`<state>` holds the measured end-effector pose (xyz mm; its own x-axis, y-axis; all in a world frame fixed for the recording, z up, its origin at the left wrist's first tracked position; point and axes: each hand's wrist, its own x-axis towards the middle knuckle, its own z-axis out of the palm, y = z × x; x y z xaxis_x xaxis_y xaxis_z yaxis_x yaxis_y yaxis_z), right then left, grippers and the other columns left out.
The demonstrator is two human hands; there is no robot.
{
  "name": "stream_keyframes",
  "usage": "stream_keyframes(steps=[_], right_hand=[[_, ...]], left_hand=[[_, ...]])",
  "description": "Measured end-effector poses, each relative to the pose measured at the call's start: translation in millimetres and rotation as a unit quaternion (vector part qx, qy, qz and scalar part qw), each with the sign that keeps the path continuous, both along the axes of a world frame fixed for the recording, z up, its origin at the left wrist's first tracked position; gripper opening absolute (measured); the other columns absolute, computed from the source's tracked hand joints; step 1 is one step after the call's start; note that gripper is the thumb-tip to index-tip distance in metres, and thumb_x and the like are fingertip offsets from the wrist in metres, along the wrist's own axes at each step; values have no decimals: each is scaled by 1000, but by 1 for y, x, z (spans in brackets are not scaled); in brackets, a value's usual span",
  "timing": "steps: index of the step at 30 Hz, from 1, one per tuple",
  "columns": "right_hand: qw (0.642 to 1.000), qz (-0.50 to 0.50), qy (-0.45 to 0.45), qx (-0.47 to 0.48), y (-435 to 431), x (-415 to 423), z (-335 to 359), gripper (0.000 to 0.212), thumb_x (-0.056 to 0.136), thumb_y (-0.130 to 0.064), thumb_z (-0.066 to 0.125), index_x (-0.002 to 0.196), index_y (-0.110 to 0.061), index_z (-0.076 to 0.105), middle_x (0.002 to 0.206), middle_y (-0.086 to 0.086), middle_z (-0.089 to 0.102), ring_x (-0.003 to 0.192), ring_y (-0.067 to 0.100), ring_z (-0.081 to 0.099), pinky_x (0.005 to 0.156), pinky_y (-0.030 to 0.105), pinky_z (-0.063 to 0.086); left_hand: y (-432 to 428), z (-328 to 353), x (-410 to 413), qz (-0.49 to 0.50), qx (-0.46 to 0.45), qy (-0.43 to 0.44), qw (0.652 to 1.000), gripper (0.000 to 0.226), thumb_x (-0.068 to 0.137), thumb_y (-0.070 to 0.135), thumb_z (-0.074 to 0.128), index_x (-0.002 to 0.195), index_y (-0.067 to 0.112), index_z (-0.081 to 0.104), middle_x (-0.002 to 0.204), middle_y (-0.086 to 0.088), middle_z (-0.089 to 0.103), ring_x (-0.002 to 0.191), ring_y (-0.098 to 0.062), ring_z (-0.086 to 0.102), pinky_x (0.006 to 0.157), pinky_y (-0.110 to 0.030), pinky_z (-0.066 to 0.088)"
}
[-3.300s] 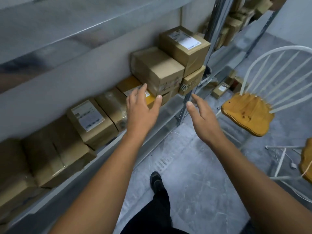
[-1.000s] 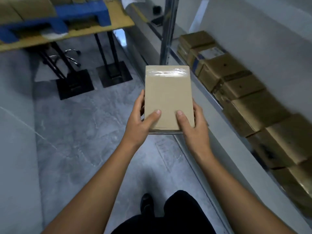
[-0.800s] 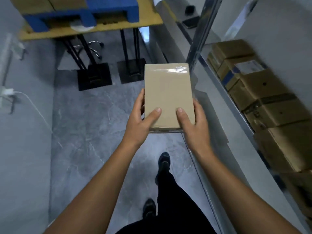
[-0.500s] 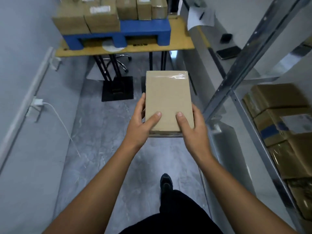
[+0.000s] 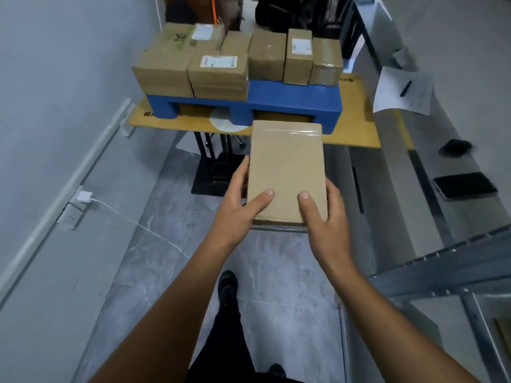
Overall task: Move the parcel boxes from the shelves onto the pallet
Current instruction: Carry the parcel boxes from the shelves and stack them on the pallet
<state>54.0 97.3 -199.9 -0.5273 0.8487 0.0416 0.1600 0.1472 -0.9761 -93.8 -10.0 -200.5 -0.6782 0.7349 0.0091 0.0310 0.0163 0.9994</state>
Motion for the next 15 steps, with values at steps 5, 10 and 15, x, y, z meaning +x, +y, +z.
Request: stream_keyframes(steps=[5, 10, 15], right_hand=[[1000, -24, 2, -5, 57, -92, -8, 77, 86, -68, 60, 153, -32, 46, 146, -6, 56, 131, 8, 57, 110, 43, 52], [999, -48, 6, -9, 109, -166, 2, 72, 87, -67, 61, 152, -37, 48, 144, -12, 59, 130, 5, 58, 110, 44, 51], [997, -71, 15, -18, 168, -220, 9, 65, 90, -65, 62, 149, -40, 49, 143, -14, 59, 132, 3, 56, 112, 44, 49]], left_hand=[[64, -10, -95, -29, 3, -3, 1000, 87, 87, 49, 73, 162, 39, 30, 151, 23, 52, 139, 1, 50, 113, -32, 44], [123, -2, -177, -58, -2, 0, 998, 91, 87, 50, 74, 163, 36, 27, 154, 19, 50, 140, 0, 48, 110, -26, 46], [189, 4, -234, -81, -7, -29, 996, 92, 85, 52, 75, 162, 40, 26, 155, 20, 49, 140, 0, 48, 106, -23, 49]])
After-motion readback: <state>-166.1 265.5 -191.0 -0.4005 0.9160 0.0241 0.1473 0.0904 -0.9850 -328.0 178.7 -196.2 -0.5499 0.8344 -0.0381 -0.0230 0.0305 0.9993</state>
